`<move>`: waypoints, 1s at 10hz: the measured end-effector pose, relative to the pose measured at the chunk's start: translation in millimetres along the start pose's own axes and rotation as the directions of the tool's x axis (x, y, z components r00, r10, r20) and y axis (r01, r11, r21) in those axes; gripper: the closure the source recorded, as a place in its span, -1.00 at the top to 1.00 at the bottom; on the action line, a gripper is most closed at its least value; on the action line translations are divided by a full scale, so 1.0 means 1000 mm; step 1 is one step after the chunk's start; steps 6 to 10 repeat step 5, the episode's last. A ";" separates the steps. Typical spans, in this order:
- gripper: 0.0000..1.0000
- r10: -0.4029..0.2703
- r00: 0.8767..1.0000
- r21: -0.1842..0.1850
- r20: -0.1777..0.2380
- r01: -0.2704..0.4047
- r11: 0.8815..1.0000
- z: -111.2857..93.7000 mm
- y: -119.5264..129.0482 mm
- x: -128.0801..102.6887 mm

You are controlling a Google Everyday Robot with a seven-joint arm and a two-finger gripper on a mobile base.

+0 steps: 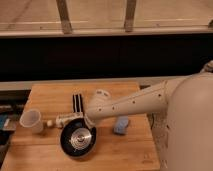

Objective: Pick up the ceramic bowl

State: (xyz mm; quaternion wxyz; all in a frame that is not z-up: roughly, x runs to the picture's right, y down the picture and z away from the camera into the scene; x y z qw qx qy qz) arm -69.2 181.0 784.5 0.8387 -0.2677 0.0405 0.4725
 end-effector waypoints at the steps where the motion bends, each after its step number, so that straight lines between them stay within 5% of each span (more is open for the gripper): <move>1: -1.00 0.014 1.000 0.033 0.014 -0.014 0.999 -0.015 -0.009 -0.005; 3: -1.00 0.078 0.993 0.099 0.088 -0.087 0.991 -0.057 -0.042 -0.012; 4: -1.00 0.110 0.986 0.105 0.128 -0.124 0.987 -0.072 -0.053 -0.012; 10: -1.00 0.115 0.984 0.108 0.137 -0.131 0.986 -0.075 -0.055 -0.012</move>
